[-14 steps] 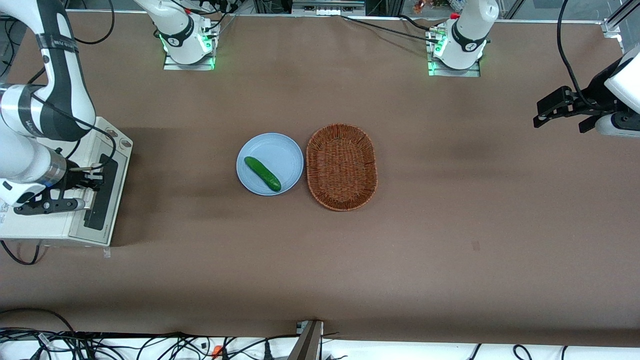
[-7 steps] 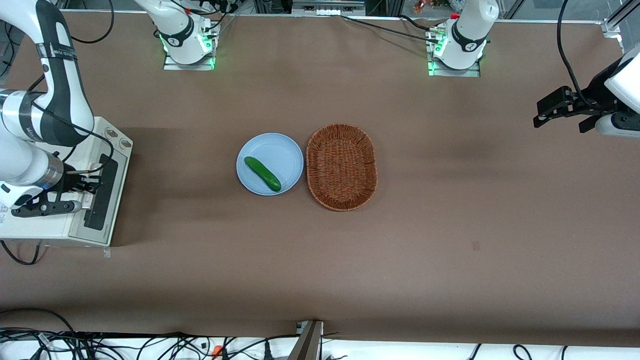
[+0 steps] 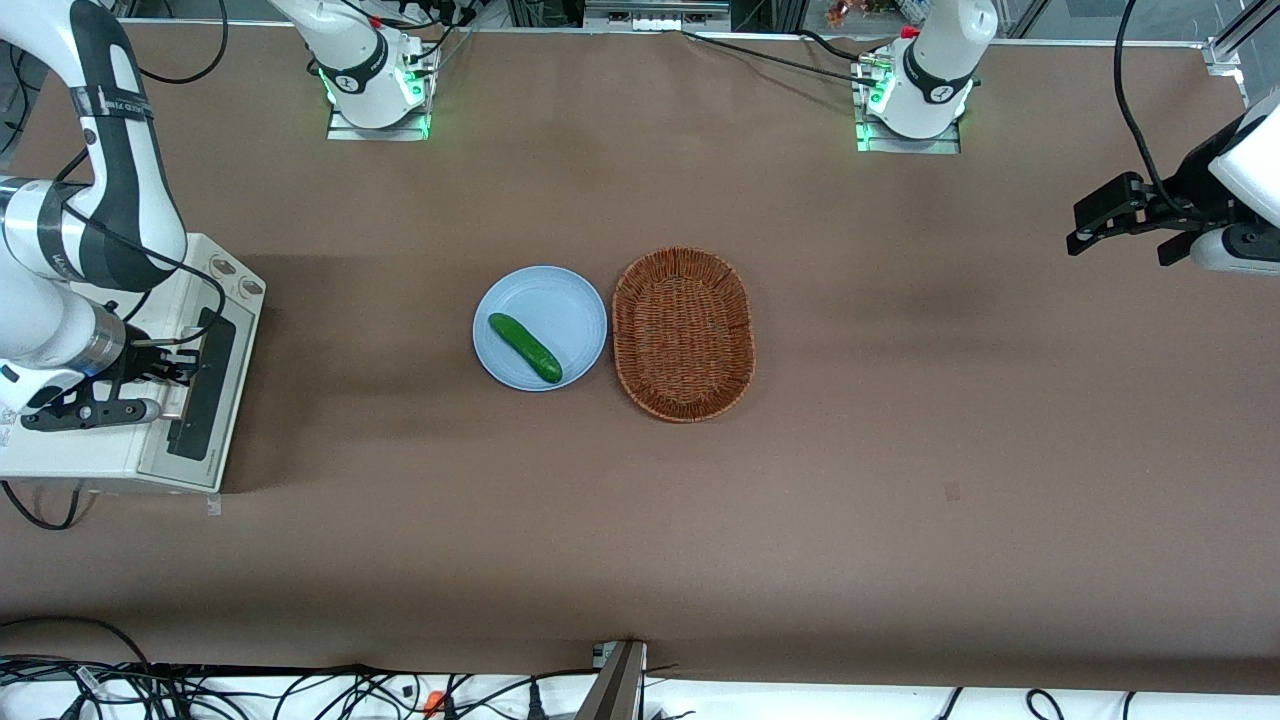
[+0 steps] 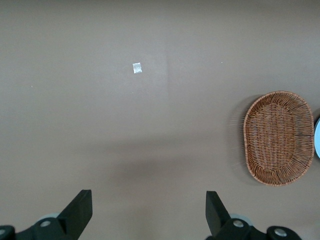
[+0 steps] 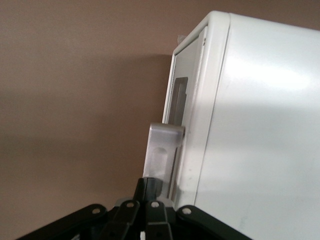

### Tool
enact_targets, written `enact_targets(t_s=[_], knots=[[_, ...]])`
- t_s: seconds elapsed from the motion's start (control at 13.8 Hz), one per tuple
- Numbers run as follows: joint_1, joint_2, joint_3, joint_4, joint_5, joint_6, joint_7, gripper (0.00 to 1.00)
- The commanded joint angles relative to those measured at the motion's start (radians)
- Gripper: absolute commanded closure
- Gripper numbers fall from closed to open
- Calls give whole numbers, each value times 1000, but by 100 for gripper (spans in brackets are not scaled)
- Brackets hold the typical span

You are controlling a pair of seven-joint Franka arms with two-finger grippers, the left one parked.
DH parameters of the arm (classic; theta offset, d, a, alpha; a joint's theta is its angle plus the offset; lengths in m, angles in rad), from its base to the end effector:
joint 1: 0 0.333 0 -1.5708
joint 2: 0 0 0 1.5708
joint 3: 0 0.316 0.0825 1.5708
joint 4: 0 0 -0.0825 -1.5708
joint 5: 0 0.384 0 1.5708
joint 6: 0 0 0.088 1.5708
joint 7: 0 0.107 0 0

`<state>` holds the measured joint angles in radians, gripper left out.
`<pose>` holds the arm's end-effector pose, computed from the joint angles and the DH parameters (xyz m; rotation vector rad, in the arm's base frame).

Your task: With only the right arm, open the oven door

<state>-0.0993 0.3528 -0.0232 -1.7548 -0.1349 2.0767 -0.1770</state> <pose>0.6382 -0.0843 0.3664 3.0160 0.1858 -0.0745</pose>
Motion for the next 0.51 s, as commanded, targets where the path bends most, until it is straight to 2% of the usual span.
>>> enact_targets(t_s=[0.0, 0.43], knots=[[-13, 20, -9, -45, 0, 51, -7, 100], [67, 135, -3, -25, 8, 147, 212, 100]])
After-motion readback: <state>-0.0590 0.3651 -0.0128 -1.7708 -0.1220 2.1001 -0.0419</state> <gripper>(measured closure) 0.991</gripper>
